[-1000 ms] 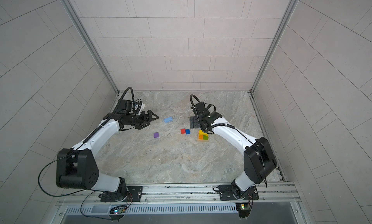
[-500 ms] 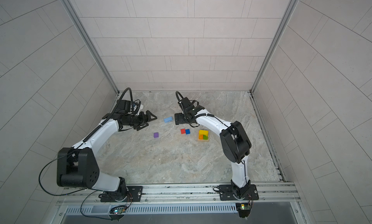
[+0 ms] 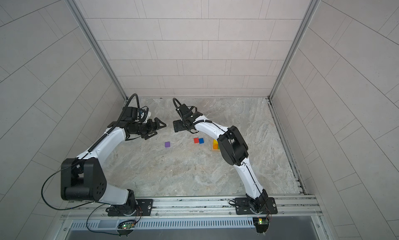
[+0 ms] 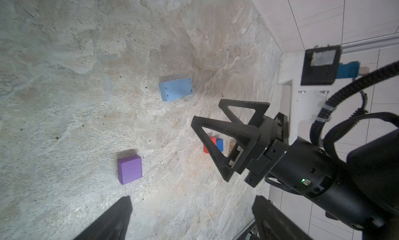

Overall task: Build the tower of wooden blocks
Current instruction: 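Raise the right gripper and move it toward the light-blue block, then lower the right gripper onto the light-blue block and close on it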

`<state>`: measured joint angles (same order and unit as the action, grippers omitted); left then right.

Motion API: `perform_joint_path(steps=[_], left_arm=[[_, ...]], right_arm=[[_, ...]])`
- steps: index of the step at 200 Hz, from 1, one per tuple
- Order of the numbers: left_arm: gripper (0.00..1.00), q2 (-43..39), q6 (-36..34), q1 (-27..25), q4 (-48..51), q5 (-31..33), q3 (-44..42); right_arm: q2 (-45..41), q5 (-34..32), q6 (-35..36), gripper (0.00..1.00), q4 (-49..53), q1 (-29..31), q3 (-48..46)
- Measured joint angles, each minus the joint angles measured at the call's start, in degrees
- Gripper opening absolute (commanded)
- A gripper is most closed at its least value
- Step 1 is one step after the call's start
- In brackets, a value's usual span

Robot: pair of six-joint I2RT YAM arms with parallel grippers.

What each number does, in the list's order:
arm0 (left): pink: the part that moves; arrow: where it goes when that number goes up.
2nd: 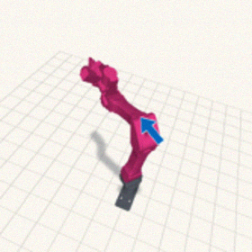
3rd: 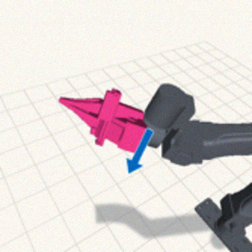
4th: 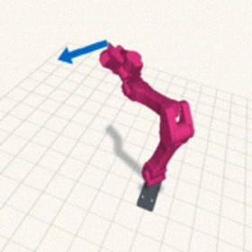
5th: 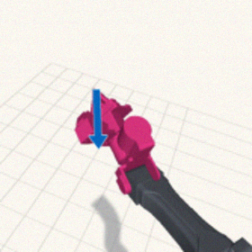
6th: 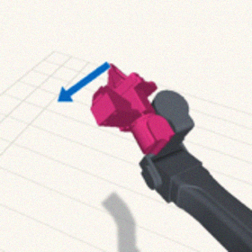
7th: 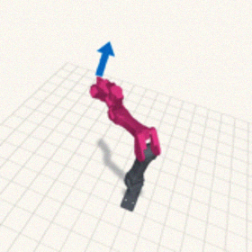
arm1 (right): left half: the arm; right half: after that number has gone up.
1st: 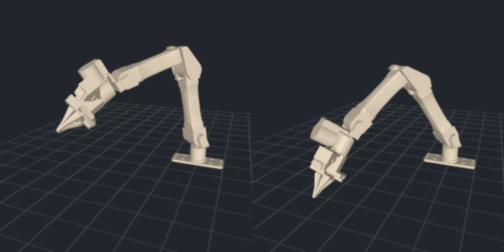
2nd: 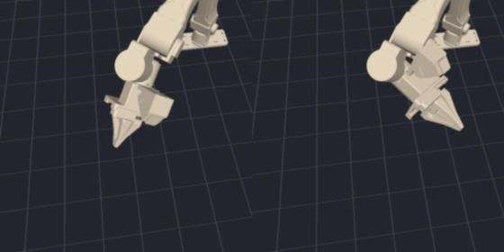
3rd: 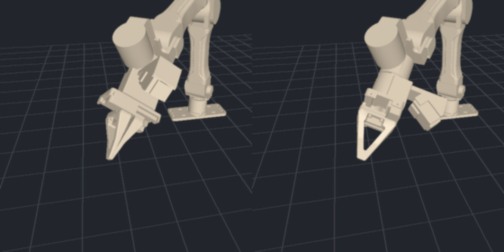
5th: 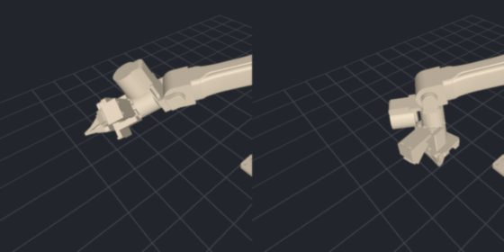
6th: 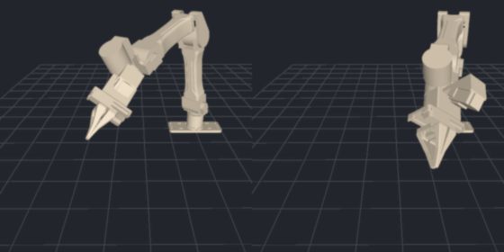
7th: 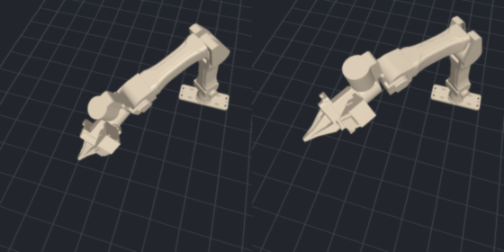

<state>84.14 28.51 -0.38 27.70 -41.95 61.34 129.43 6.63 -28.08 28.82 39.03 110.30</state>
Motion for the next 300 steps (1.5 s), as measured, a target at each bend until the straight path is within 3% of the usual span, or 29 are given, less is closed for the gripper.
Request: perform_joint_path(steps=[53,161,223,300], left_arm=[[0.94,0.00,0.00,0.00,0.00,-0.02,0.00],[0.94,0.00,0.00,0.00,0.00,-0.02,0.00],[0.94,0.00,0.00,0.00,0.00,0.00,0.00],[0.94,-0.04,-0.02,0.00,0.00,0.24,0.00]], right_arm=[[7.54,-3.28,3.56,0.95,2.71,0.68,9.62],[16.17,-6.97,7.39,0.91,5.84,1.86,18.51],[17.38,-8.17,7.37,0.75,6.73,1.90,19.26],[17.38,-8.87,7.08,0.45,6.82,2.14,19.34]])
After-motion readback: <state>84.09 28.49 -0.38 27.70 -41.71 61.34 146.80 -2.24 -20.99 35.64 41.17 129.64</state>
